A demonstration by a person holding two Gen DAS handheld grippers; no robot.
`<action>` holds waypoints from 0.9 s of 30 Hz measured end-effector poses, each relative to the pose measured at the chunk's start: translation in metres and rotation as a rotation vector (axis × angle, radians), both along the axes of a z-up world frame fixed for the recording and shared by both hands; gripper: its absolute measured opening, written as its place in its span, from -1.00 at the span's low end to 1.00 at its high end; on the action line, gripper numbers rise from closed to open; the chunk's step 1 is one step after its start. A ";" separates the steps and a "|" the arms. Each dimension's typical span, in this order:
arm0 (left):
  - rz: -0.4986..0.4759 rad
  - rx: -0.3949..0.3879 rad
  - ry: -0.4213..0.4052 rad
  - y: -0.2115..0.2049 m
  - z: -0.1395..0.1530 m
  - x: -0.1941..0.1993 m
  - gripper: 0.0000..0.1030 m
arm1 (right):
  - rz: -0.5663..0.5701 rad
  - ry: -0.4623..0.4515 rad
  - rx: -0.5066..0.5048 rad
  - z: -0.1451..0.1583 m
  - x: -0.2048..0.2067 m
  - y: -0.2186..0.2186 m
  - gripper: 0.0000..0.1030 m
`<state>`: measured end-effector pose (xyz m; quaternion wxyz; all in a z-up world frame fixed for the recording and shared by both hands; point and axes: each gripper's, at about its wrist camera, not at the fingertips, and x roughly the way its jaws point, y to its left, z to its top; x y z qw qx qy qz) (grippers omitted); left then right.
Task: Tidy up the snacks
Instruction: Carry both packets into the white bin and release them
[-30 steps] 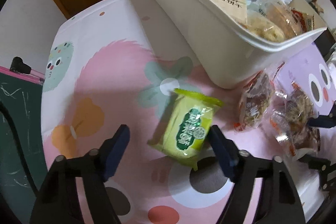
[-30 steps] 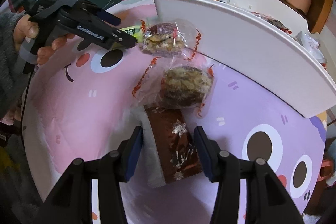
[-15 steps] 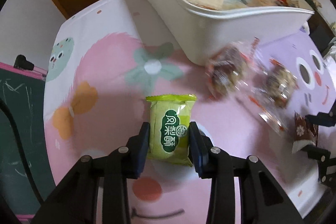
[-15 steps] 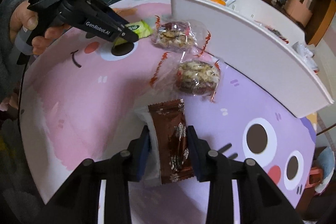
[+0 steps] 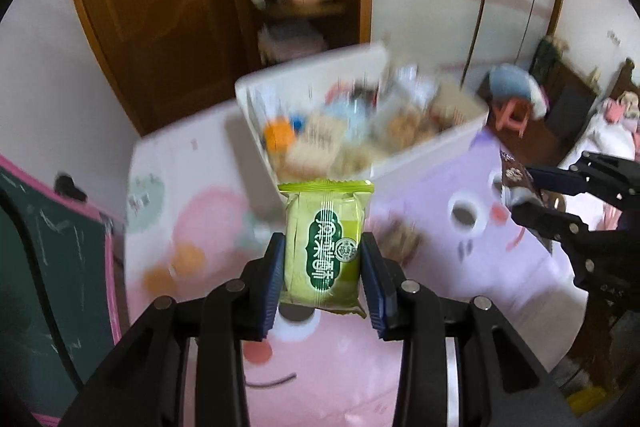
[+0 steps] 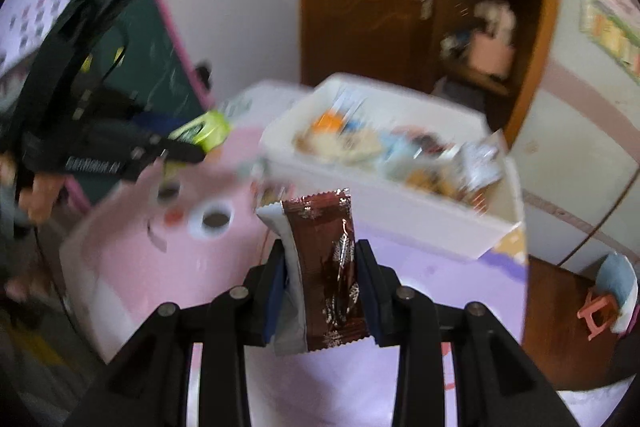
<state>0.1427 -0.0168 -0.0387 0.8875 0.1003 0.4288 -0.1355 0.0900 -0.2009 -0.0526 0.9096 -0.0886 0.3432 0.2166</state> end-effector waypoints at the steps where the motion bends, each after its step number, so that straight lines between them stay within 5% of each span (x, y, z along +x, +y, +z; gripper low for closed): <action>1: 0.002 -0.012 -0.024 -0.001 0.012 0.001 -0.32 | -0.025 -0.023 0.028 0.014 0.004 -0.005 -0.35; 7: -0.004 -0.025 -0.180 -0.011 0.086 0.021 -0.32 | -0.137 -0.109 0.153 0.079 0.036 -0.030 -0.35; 13: 0.000 0.019 -0.289 -0.030 0.129 0.052 -0.32 | -0.260 -0.178 0.196 0.123 0.079 -0.040 -0.34; 19: 0.051 -0.008 -0.282 -0.035 0.134 0.098 -0.32 | -0.318 -0.161 0.231 0.133 0.131 -0.040 -0.34; 25: 0.063 -0.015 -0.223 -0.034 0.103 0.140 -0.27 | -0.385 -0.102 0.149 0.106 0.166 -0.032 -0.29; 27: 0.072 -0.008 -0.213 -0.033 0.092 0.149 0.24 | -0.399 -0.057 0.144 0.093 0.174 -0.033 -0.15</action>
